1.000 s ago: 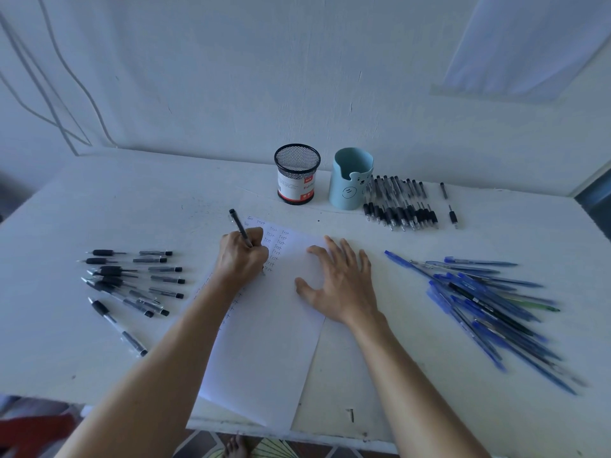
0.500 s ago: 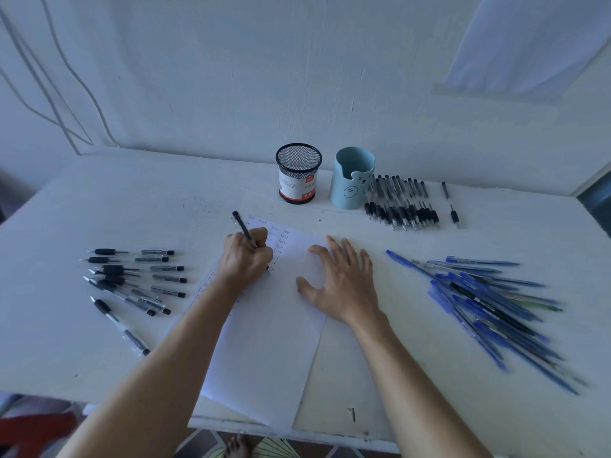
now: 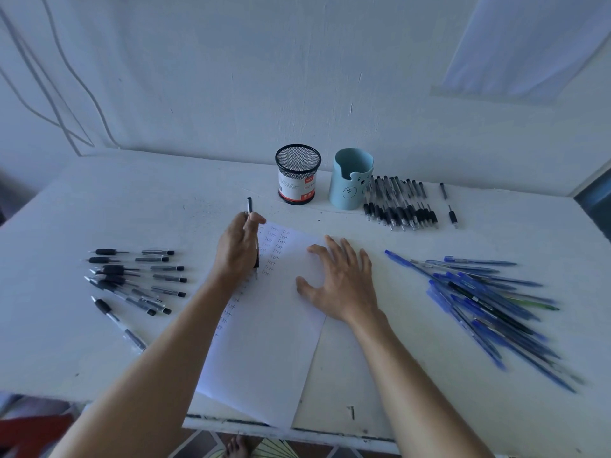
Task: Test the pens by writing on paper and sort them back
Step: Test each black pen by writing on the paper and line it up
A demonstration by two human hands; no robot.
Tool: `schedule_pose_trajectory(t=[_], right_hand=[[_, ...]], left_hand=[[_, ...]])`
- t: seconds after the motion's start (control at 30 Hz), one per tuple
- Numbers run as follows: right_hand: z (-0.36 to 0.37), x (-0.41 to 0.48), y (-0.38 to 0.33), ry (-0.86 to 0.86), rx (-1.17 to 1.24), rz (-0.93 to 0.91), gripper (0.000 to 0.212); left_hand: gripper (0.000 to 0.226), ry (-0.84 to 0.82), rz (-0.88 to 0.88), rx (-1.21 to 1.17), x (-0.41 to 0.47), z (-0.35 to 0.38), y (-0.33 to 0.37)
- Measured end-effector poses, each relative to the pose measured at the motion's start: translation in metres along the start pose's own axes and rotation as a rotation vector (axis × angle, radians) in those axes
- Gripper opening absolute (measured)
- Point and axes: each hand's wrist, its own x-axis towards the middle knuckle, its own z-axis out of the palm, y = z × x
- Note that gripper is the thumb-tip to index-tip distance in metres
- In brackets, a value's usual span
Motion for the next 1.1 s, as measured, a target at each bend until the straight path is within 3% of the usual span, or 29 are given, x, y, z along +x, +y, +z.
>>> schedule_pose_trajectory(t=[0.17, 0.3, 0.4, 0.63, 0.8, 0.97, 1.1], right_hand=[[-0.001, 0.0, 0.0, -0.007, -0.001, 0.0, 0.065], [-0.001, 0.0, -0.001, -0.009, -0.009, 0.002, 0.064], [-0.002, 0.0, -0.001, -0.012, -0.012, 0.0, 0.065], [-0.001, 0.0, 0.0, -0.01, -0.021, -0.01, 0.064], [-0.001, 0.0, -0.001, -0.017, -0.028, -0.006, 0.064], [-0.003, -0.001, 0.0, -0.042, -0.022, -0.007, 0.068], [-0.003, -0.001, 0.0, -0.03, -0.018, -0.004, 0.081]], left_hand=[[0.035, -0.057, 0.043, -0.018, -0.002, 0.001, 0.004], [0.029, -0.104, -0.024, -0.195, -0.002, 0.0, 0.009], [0.041, -0.084, -0.061, -0.308, -0.004, -0.002, 0.016], [0.043, -0.119, -0.093, -0.273, -0.006, -0.01, 0.023], [0.034, -0.146, -0.072, -0.025, -0.004, -0.007, 0.023], [0.025, -0.236, 0.021, 0.609, 0.001, 0.015, 0.024], [0.033, -0.313, 0.039, 0.833, -0.003, 0.028, 0.028]])
